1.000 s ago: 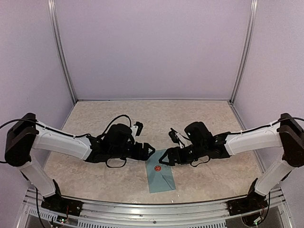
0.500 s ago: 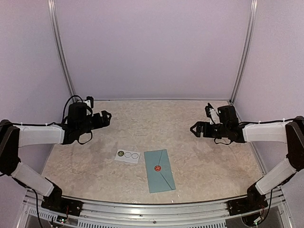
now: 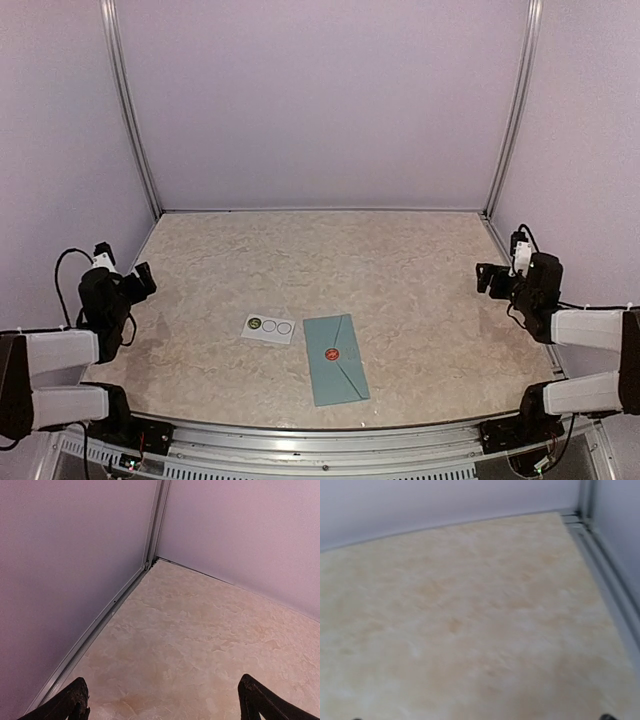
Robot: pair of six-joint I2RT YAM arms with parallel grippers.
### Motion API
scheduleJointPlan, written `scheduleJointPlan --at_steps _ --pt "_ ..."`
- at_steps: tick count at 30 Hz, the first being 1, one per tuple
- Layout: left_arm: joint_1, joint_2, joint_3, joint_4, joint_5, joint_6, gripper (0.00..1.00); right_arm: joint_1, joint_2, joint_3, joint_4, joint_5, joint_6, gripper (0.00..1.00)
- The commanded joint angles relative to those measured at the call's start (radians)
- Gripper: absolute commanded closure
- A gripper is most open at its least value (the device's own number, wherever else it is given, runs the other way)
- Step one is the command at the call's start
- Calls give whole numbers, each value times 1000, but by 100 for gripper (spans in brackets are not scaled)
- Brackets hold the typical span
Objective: Place the letter into the envelope and seal it
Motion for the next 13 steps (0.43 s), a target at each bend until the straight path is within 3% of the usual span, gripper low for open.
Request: scheduleJointPlan --at_steps 1,13 --pt "6 60 20 121 -15 52 1 -14 -42 -55 156 84 -63 0" --pt "4 74 8 158 -3 50 1 -15 -12 -63 189 96 -68 0"
